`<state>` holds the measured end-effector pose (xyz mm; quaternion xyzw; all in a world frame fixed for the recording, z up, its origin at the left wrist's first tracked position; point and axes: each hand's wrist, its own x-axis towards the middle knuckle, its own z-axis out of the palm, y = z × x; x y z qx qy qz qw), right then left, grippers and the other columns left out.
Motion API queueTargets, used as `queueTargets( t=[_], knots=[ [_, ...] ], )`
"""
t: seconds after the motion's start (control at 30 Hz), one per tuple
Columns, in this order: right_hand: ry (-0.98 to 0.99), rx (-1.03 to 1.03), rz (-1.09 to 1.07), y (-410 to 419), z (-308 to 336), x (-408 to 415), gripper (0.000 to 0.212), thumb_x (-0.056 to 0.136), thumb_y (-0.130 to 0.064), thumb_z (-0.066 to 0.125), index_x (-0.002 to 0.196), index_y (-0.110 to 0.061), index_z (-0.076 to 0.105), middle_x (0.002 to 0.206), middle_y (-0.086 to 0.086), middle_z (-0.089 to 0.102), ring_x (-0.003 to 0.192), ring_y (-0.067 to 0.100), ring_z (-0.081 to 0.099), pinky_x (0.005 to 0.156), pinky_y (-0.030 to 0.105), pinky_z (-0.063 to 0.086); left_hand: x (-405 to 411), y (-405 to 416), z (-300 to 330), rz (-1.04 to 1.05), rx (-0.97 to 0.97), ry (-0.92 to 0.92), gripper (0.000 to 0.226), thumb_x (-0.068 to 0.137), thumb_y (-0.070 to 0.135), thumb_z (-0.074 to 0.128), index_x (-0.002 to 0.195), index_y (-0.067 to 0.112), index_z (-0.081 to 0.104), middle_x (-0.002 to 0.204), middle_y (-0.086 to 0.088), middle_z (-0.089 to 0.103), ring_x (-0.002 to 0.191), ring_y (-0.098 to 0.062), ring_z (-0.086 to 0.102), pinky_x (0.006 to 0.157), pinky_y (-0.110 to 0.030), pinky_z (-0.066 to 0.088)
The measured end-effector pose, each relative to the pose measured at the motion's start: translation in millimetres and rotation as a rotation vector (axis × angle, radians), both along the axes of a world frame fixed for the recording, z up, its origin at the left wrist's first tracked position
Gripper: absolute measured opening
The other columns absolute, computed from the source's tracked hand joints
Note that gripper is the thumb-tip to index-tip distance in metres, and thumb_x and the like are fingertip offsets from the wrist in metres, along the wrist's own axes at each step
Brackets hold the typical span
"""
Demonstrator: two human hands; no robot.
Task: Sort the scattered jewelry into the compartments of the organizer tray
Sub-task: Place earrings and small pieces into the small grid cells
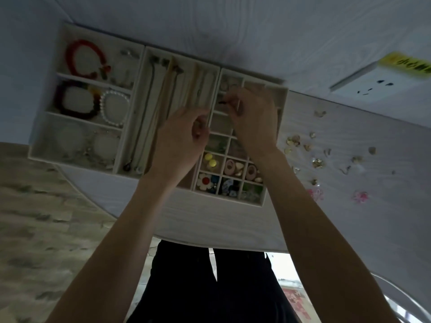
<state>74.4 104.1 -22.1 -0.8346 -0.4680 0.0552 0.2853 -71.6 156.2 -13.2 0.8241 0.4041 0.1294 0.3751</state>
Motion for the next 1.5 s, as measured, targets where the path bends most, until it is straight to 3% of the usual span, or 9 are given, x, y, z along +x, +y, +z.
queueTargets(
  t=[0.23,0.33,0.5,0.73,0.83,1.03,1.27,1.4,1.5],
  knots=[
    [-0.027,0.013,-0.071,-22.6,13.5,17.7,0.020,0.076,-0.010,0.060,0.092,-0.013,0.072,0.089,0.009,0.064,0.090,0.028,0.057,0.068,0.019,0.032,-0.9,4.0,2.8,-0.052,0.016,-0.014,0.031,0.089,0.014,0.063,0.121,0.013,0.062,0.104,0.000,0.064,0.090,-0.013,0.061,0.083,-0.030,0.053],
    [-0.080,-0.041,0.072,-7.9,12.9,24.8,0.014,0.076,-0.013,0.068,0.089,-0.014,0.073,0.089,0.009,0.063,0.090,0.029,0.055,0.072,0.026,0.038,-1.1,5.0,2.1,-0.055,0.019,-0.029,0.031,0.089,0.015,0.064,0.120,0.013,0.062,0.104,0.000,0.064,0.090,-0.012,0.061,0.082,-0.031,0.054],
    [-0.249,-0.196,0.279,12.7,12.4,33.7,0.010,0.071,-0.013,0.071,0.080,-0.016,0.073,0.082,0.009,0.061,0.081,0.032,0.055,0.066,0.027,0.032,-0.6,5.3,1.7,-0.058,0.027,-0.039,0.029,0.089,0.014,0.064,0.118,0.013,0.063,0.102,0.001,0.064,0.085,-0.008,0.061,0.079,-0.028,0.054],
    [-0.286,-0.389,0.447,23.1,24.0,37.7,0.017,0.083,-0.023,0.066,0.097,-0.014,0.070,0.098,0.011,0.063,0.096,0.031,0.054,0.074,0.033,0.034,-0.5,4.0,2.0,-0.062,0.043,-0.050,0.028,0.088,0.013,0.065,0.116,0.011,0.063,0.100,0.001,0.064,0.082,-0.008,0.061,0.077,-0.028,0.055],
    [-0.320,-0.452,0.463,26.0,23.6,33.6,0.020,0.092,-0.027,0.056,0.104,-0.018,0.069,0.102,0.006,0.067,0.098,0.028,0.060,0.067,0.029,0.034,-0.7,4.2,1.6,-0.060,0.046,-0.043,0.028,0.088,0.013,0.064,0.116,0.011,0.063,0.100,0.001,0.064,0.083,-0.009,0.061,0.078,-0.030,0.055],
    [-0.231,-0.282,0.413,18.2,23.8,25.9,0.021,0.087,-0.021,0.056,0.098,-0.018,0.074,0.093,0.002,0.072,0.082,0.028,0.066,0.064,0.034,0.049,-0.6,3.9,2.6,-0.061,0.043,-0.024,0.029,0.089,0.015,0.064,0.117,0.012,0.063,0.101,0.002,0.063,0.083,-0.006,0.060,0.083,-0.025,0.052],
    [-0.085,-0.278,0.360,16.1,20.9,23.0,0.021,0.085,-0.019,0.059,0.101,-0.021,0.071,0.100,-0.001,0.071,0.090,0.021,0.065,0.077,0.039,0.052,-1.2,3.0,3.0,-0.052,0.043,-0.026,0.029,0.089,0.014,0.063,0.117,0.013,0.062,0.101,0.002,0.063,0.082,-0.008,0.061,0.083,-0.032,0.053],
    [-0.036,-0.276,0.315,15.8,11.9,20.4,0.019,0.083,-0.010,0.060,0.102,-0.014,0.064,0.096,0.005,0.070,0.085,0.023,0.063,0.075,0.041,0.051,-1.3,2.1,2.5,-0.040,0.047,-0.022,0.029,0.089,0.015,0.063,0.118,0.015,0.062,0.103,0.003,0.063,0.081,-0.004,0.060,0.082,-0.022,0.051],
    [-0.057,-0.248,0.275,16.0,6.6,16.8,0.025,0.081,-0.006,0.059,0.104,-0.013,0.059,0.095,0.006,0.069,0.086,0.024,0.062,0.072,0.037,0.051,-1.3,1.9,1.3,-0.040,0.053,-0.019,0.029,0.089,0.016,0.063,0.118,0.015,0.062,0.103,0.002,0.063,0.084,-0.007,0.060,0.083,-0.025,0.051]
  ],
)
